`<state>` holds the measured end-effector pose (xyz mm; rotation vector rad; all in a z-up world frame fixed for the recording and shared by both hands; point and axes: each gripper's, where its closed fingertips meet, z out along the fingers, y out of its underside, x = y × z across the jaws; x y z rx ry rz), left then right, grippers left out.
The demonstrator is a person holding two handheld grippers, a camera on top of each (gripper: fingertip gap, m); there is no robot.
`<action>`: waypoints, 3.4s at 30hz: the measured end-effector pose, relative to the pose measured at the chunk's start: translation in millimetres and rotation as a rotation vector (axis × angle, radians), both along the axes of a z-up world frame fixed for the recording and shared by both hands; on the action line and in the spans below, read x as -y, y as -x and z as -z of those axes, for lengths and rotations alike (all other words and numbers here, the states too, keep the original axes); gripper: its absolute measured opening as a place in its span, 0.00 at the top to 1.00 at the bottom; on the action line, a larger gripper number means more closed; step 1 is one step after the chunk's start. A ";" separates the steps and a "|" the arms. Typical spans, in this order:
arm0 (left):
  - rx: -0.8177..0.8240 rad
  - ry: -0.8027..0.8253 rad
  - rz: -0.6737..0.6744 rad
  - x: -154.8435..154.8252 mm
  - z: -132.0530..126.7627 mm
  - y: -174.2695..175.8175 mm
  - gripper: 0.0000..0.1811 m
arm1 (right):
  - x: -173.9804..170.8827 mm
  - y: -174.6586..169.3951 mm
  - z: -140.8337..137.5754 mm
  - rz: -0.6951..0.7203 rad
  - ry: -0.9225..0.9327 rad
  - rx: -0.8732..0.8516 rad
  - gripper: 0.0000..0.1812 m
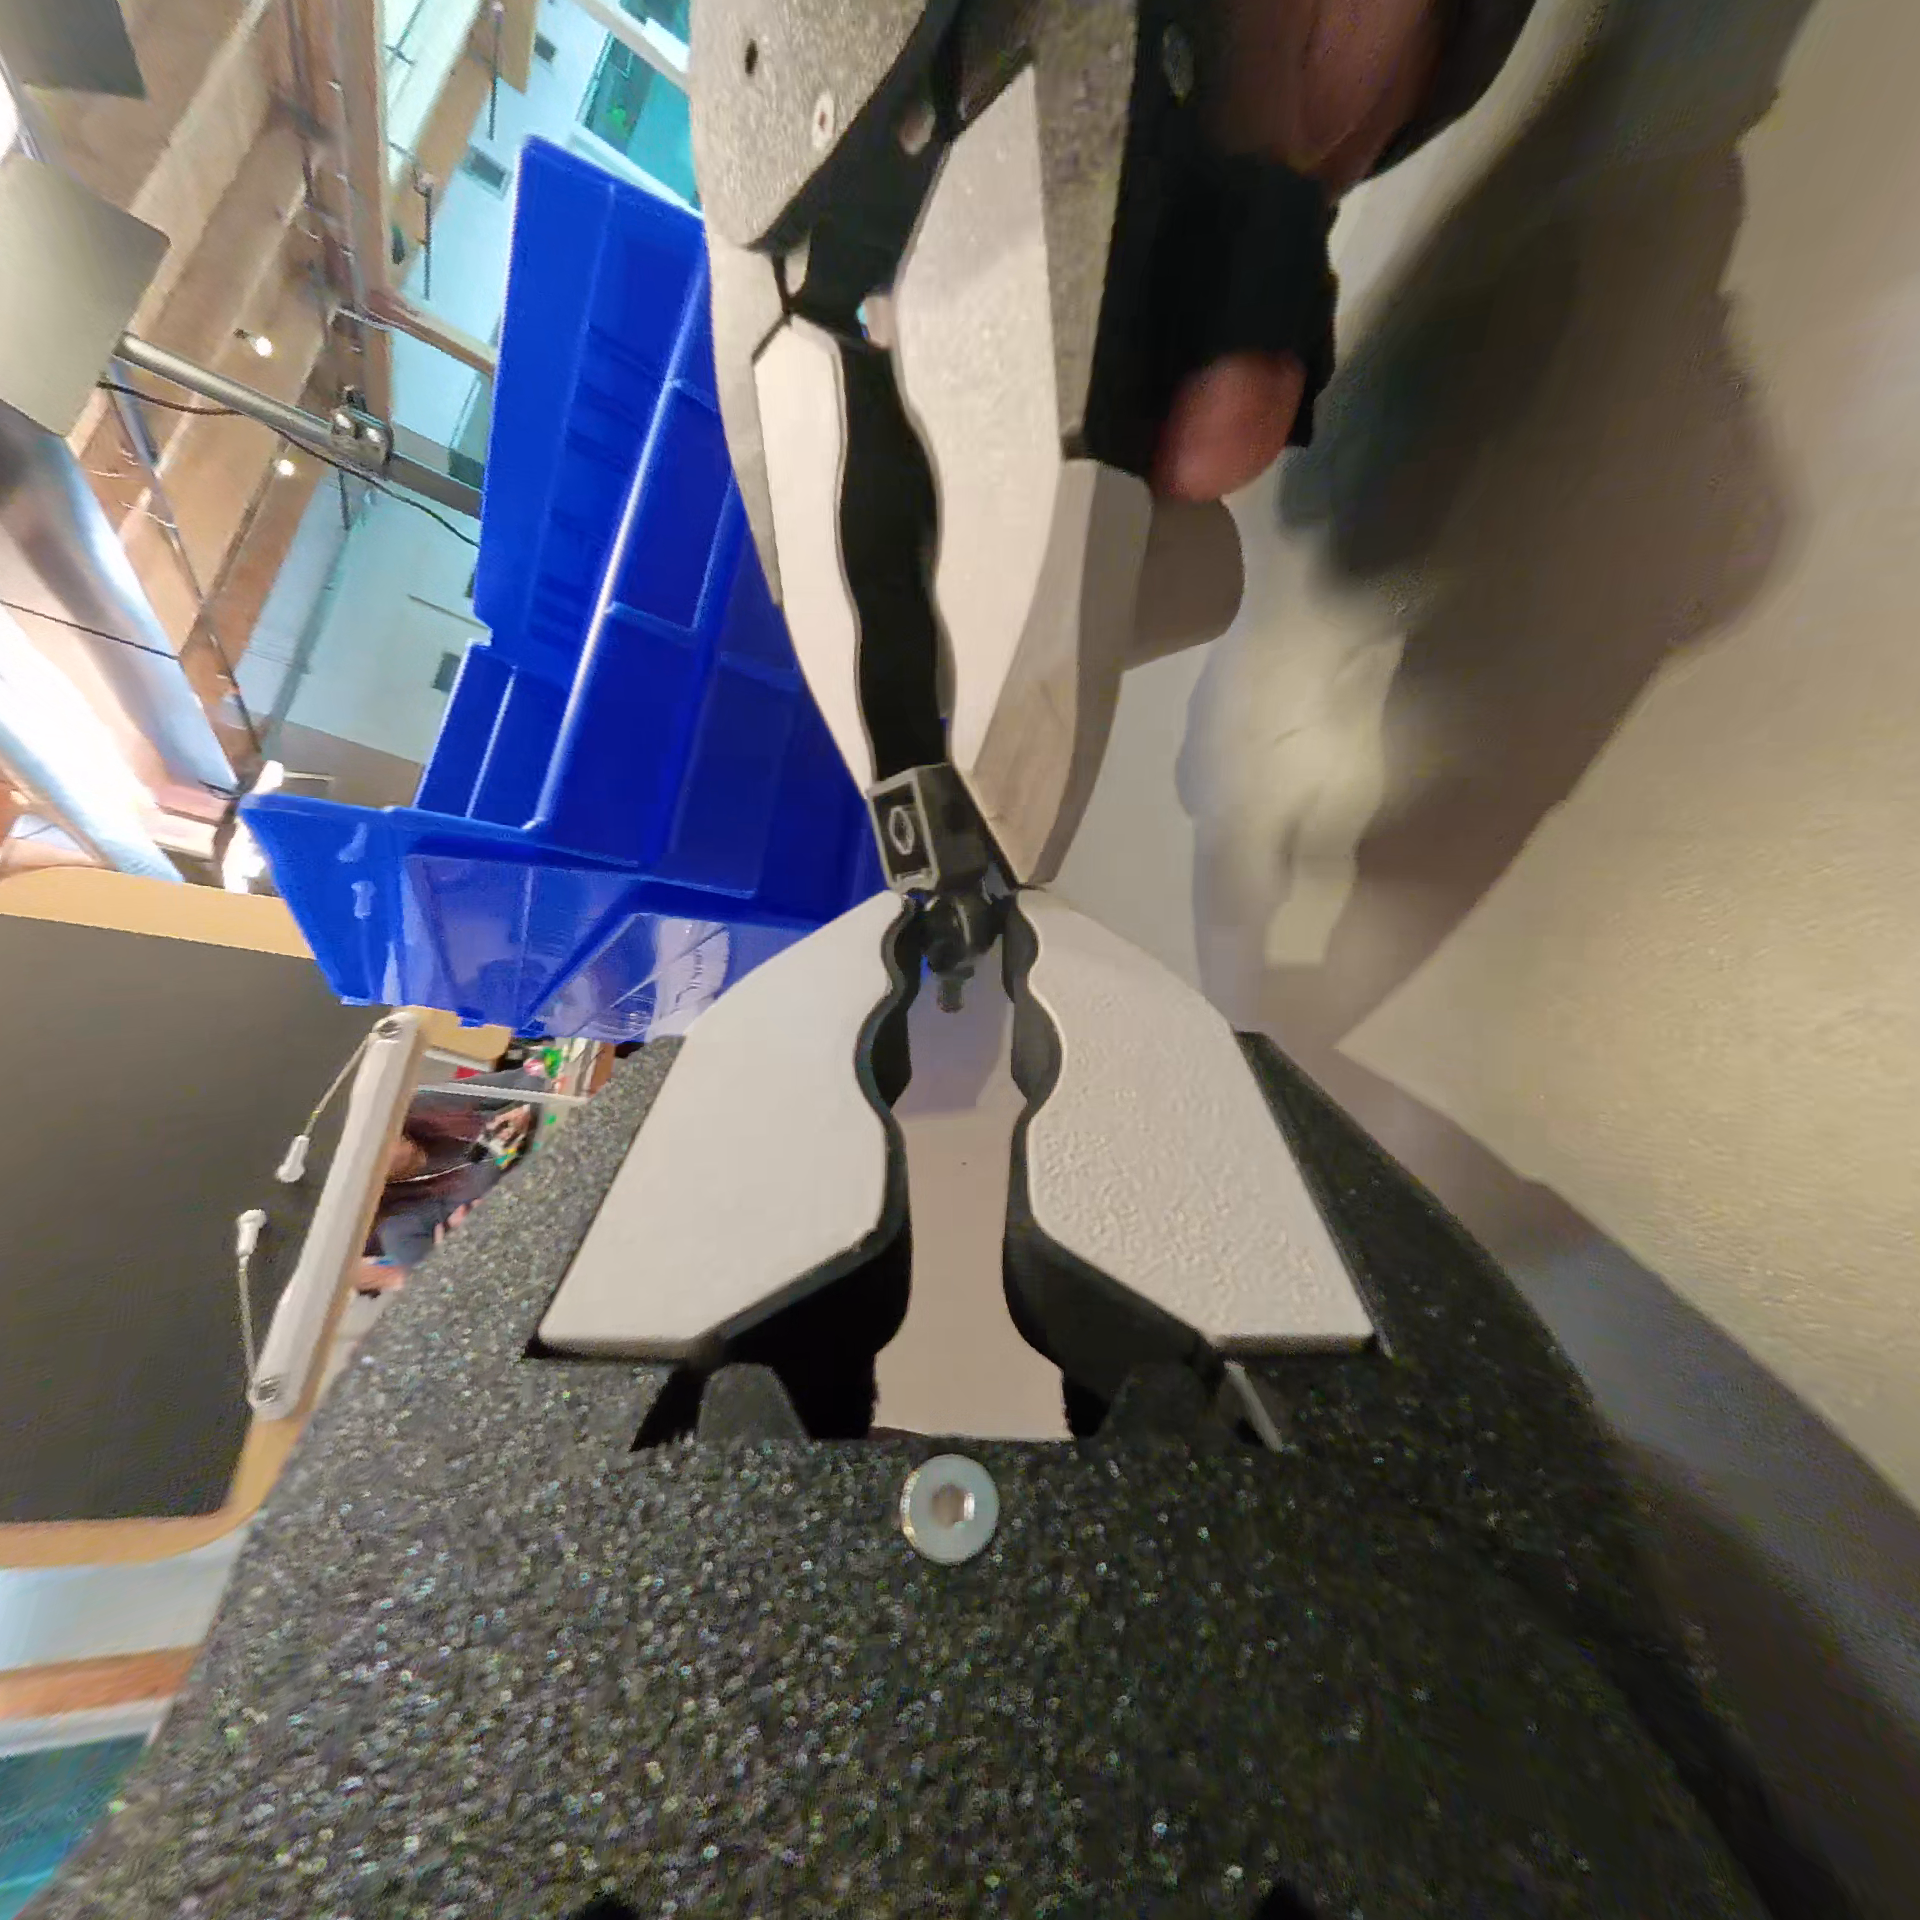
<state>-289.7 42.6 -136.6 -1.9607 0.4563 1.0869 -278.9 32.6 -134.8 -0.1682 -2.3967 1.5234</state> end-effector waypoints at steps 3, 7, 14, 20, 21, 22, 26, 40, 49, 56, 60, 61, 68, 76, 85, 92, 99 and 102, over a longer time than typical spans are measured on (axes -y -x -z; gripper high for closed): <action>0.045 -0.007 0.020 -1.1 1.4 -2.9 0.92 | -1.2 -1.6 1.1 -0.012 -0.021 -0.002 0.90; 0.105 -0.020 0.044 -3.0 1.4 -7.7 0.92 | -3.1 -5.0 0.2 -0.045 -0.039 -0.016 0.90; 0.211 -0.014 0.073 -4.9 7.3 -13.6 0.92 | -5.8 -8.5 4.6 -0.090 -0.084 -0.060 0.89; 0.325 -0.018 0.114 -7.6 11.6 -21.2 0.92 | -11.0 -13.3 10.0 -0.135 -0.153 -0.095 0.90; 0.350 -0.018 0.119 -7.8 12.6 -22.2 0.92 | -11.4 -13.8 10.6 -0.140 -0.158 -0.097 0.90; 0.382 -0.018 0.125 -8.1 13.9 -23.5 0.92 | -11.5 -14.4 11.4 -0.146 -0.165 -0.101 0.90; 0.509 -0.030 0.150 -9.1 18.0 -28.3 0.92 | -12.0 -16.7 13.5 -0.168 -0.183 -0.126 0.90; 0.833 -0.335 0.085 -4.4 -1.7 -5.2 0.93 | -12.0 7.8 -2.8 0.019 0.132 0.159 0.82; 0.675 -0.274 0.099 -10.7 2.8 -11.7 0.92 | -4.3 -0.5 -18.6 -0.001 0.304 0.343 0.88; 0.734 -0.229 0.116 -11.5 8.1 -16.3 0.92 | -3.3 -3.7 -12.9 -0.006 0.199 0.206 0.90; 0.862 -0.198 0.162 -12.0 10.2 -25.6 0.92 | -4.5 -10.9 -10.3 -0.055 0.135 0.152 0.90; 0.917 -0.199 0.182 -12.0 9.5 -28.9 0.92 | -4.7 -13.5 -10.5 -0.073 0.122 0.128 0.90; 1.302 -0.218 0.324 -8.6 0.0 -50.4 0.92 | -2.9 -31.6 -15.9 -0.192 0.094 -0.025 0.90; 1.388 -0.424 0.378 -4.0 -24.4 -37.6 0.92 | -10.4 -17.8 -36.7 -0.108 0.278 -0.133 0.88; 1.465 -0.700 0.426 -0.9 -50.0 -19.7 0.92 | -21.4 2.9 -46.4 0.068 0.257 -0.402 0.87; 1.585 -0.815 0.376 1.6 -51.8 -6.7 0.92 | -20.4 10.5 -41.1 0.131 0.162 -0.548 0.87; 1.514 -0.802 0.312 -2.3 -47.5 -4.7 0.92 | -21.1 14.7 -41.5 0.173 0.128 -0.607 0.87; 1.447 -0.797 0.272 -4.7 -45.8 -4.3 0.92 | -19.8 14.0 -43.5 0.184 0.124 -0.628 0.87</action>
